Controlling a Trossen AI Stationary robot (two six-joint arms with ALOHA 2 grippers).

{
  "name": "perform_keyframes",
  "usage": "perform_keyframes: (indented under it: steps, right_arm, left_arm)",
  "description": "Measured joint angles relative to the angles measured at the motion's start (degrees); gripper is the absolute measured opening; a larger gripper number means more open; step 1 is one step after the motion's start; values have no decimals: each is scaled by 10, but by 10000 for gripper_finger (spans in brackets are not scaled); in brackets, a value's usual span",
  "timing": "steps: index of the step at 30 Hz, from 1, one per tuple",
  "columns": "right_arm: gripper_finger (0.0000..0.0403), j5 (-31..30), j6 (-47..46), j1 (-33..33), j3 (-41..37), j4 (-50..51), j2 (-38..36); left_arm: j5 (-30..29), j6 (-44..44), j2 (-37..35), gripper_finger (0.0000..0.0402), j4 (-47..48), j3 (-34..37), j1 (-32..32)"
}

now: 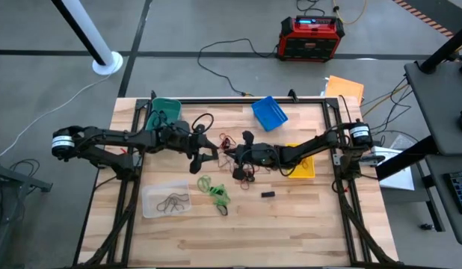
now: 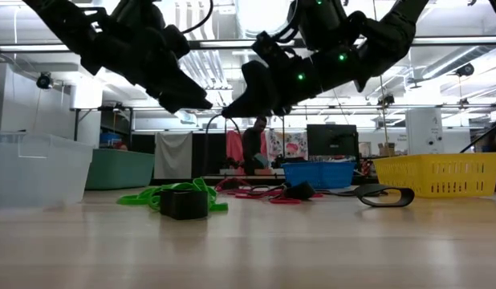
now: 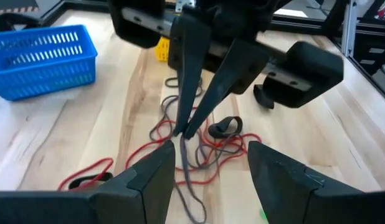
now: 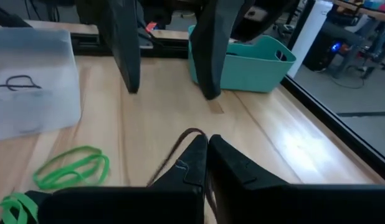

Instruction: Sort rubber bands into baskets

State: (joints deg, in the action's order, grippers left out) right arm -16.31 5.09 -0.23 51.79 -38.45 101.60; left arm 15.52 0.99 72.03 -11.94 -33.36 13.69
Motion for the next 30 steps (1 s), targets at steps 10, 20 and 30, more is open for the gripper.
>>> perform_keyframes:
  steps: [10, 20, 30]
  right_arm:
    - [9, 3, 1, 4, 5, 0, 0]
    - [9, 3, 1, 4, 5, 0, 0]
    - [9, 3, 1, 7, 5, 0, 0]
  left_arm:
    - [-85, -19, 0, 186, -20, 25, 0]
    - [-49, -28, 11, 175, -62, 28, -10]
    - [-58, -3, 94, 146, -88, 14, -19]
